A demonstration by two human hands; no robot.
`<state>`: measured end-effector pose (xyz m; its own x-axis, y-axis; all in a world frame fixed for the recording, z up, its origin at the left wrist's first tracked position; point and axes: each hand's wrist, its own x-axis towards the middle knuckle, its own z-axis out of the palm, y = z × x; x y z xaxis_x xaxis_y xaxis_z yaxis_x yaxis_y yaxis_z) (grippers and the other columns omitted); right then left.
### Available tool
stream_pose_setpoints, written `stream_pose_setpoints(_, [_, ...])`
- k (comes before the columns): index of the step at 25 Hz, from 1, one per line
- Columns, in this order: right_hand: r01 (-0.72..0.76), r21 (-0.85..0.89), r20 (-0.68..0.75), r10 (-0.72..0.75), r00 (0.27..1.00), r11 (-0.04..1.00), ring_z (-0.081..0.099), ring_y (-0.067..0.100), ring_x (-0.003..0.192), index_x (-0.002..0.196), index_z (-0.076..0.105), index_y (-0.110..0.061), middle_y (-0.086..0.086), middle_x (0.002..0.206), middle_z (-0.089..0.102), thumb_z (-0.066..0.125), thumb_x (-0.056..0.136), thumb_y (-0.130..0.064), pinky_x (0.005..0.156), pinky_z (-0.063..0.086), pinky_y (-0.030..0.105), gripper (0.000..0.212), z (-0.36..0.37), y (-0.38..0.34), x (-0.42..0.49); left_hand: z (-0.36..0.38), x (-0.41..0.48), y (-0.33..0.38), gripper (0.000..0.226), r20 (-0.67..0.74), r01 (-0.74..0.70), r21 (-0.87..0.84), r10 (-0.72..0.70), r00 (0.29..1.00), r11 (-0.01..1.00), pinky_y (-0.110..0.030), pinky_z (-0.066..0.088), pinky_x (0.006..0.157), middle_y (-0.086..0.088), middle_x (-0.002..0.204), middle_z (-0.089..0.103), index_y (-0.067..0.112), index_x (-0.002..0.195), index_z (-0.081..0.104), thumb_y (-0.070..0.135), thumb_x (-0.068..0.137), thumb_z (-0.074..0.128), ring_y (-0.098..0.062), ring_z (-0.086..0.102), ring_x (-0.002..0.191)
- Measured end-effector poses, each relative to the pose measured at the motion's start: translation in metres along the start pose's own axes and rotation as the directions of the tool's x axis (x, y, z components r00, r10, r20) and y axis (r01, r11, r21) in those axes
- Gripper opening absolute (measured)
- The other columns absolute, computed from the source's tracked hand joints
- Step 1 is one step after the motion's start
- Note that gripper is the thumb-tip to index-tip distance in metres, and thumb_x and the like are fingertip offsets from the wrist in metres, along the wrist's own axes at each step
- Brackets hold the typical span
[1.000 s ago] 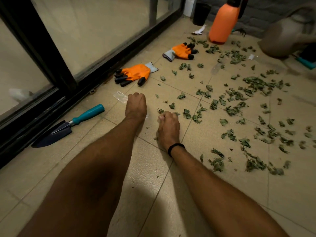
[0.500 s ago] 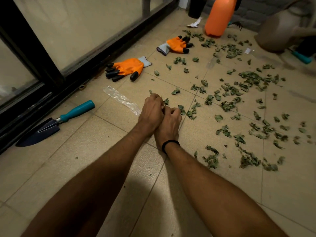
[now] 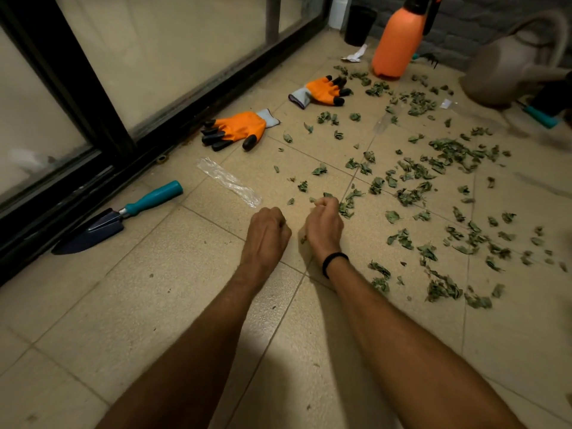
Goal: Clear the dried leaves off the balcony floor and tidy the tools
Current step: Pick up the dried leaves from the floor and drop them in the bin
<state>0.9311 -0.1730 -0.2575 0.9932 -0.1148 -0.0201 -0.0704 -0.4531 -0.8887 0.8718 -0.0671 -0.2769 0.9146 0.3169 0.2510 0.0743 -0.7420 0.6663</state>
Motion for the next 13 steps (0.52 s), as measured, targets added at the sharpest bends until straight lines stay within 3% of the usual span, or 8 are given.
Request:
stream_pose_setpoints(3, [-0.219, 0.156, 0.092, 0.207, 0.974, 0.963, 0.064, 0.018, 0.097, 0.101, 0.065, -0.016, -0.004, 0.097, 0.066, 0.046, 0.098, -0.016, 0.084, 0.055, 0.034, 0.020, -0.020, 0.005, 0.014, -0.024, -0.040, 0.003, 0.012, -0.046, 0.194, -0.283, -0.215, 0.975, 0.939, -0.031, 0.047, 0.060, 0.003, 0.079, 0.060, 0.016, 0.084, 0.052, 0.011, 0.089, 0.062, -0.011, 0.056, 0.071])
stream_pose_setpoints(4, [-0.208, 0.102, 0.114, 0.196, 0.974, 0.973, 0.063, 0.019, 0.098, 0.099, 0.065, -0.017, -0.004, 0.096, 0.065, 0.047, 0.099, -0.018, 0.081, 0.054, 0.031, 0.018, -0.020, 0.003, 0.017, -0.033, -0.049, 0.001, 0.010, -0.070, 0.246, -0.361, -0.289, 0.955, 0.900, -0.031, 0.050, 0.062, 0.003, 0.081, 0.063, 0.019, 0.090, 0.054, 0.014, 0.089, 0.063, -0.012, 0.059, 0.072])
stream_pose_setpoints(6, [-0.052, -0.084, 0.175, 0.066, 0.982, 0.995, 0.061, 0.021, 0.101, 0.106, 0.062, -0.016, -0.003, 0.100, 0.062, 0.049, 0.101, -0.030, 0.074, 0.047, 0.025, 0.020, -0.009, -0.006, 0.020, -0.048, -0.055, -0.004, 0.015, -0.051, 0.393, -0.518, -0.486, 0.872, 0.760, -0.032, 0.051, 0.064, 0.003, 0.087, 0.066, 0.027, 0.104, 0.060, 0.019, 0.091, 0.058, -0.013, 0.061, 0.074])
stream_pose_setpoints(8, [0.151, -0.200, 0.297, -0.087, 0.951, 0.968, 0.056, 0.020, 0.104, 0.120, 0.057, -0.012, 0.001, 0.111, 0.058, 0.052, 0.100, -0.038, 0.083, 0.047, 0.030, 0.033, 0.005, -0.013, 0.019, -0.058, -0.048, -0.008, 0.022, 0.057, 0.528, -0.725, -0.726, 0.686, 0.442, -0.029, 0.046, 0.058, 0.001, 0.081, 0.064, 0.022, 0.099, 0.068, 0.013, 0.093, 0.049, -0.013, 0.057, 0.067])
stream_pose_setpoints(10, [0.313, -0.345, 0.369, -0.179, 0.912, 0.885, 0.054, 0.022, 0.096, 0.113, 0.053, -0.011, 0.005, 0.107, 0.059, 0.051, 0.100, -0.036, 0.080, 0.047, 0.035, 0.028, 0.018, -0.012, 0.016, -0.068, -0.037, -0.008, 0.027, 0.218, 0.528, -0.847, -0.860, 0.461, 0.068, -0.024, 0.034, 0.047, 0.000, 0.065, 0.052, 0.010, 0.080, 0.065, 0.001, 0.086, 0.040, -0.011, 0.046, 0.052])
stream_pose_setpoints(11, [0.370, -0.419, 0.381, -0.209, 0.901, 0.829, 0.054, 0.024, 0.091, 0.107, 0.051, -0.011, 0.008, 0.102, 0.059, 0.049, 0.101, -0.032, 0.076, 0.046, 0.037, 0.023, 0.020, -0.012, 0.016, -0.072, -0.033, -0.007, 0.026, 0.252, 0.534, -0.846, -0.879, 0.405, 0.003, -0.025, 0.028, 0.044, 0.001, 0.061, 0.048, 0.011, 0.073, 0.060, 0.001, 0.082, 0.038, -0.011, 0.040, 0.046])
stream_pose_setpoints(12, [0.397, -0.468, 0.387, -0.220, 0.895, 0.790, 0.054, 0.025, 0.088, 0.105, 0.050, -0.009, 0.010, 0.099, 0.059, 0.045, 0.103, -0.029, 0.074, 0.046, 0.038, 0.021, 0.022, -0.011, 0.018, -0.074, -0.031, -0.005, 0.024, 0.241, 0.564, -0.825, -0.882, 0.405, 0.034, -0.024, 0.025, 0.044, 0.000, 0.059, 0.046, 0.014, 0.069, 0.056, 0.004, 0.081, 0.038, -0.011, 0.038, 0.044])
stream_pose_setpoints(13, [0.396, -0.485, 0.381, -0.219, 0.898, 0.780, 0.055, 0.026, 0.087, 0.105, 0.050, -0.008, 0.011, 0.097, 0.059, 0.043, 0.104, -0.027, 0.073, 0.046, 0.038, 0.021, 0.021, -0.014, 0.017, -0.073, -0.029, -0.004, 0.022, 0.191, 0.608, -0.779, -0.865, 0.465, 0.155, -0.025, 0.027, 0.046, -0.001, 0.061, 0.048, 0.016, 0.068, 0.055, 0.010, 0.083, 0.040, -0.013, 0.039, 0.046])
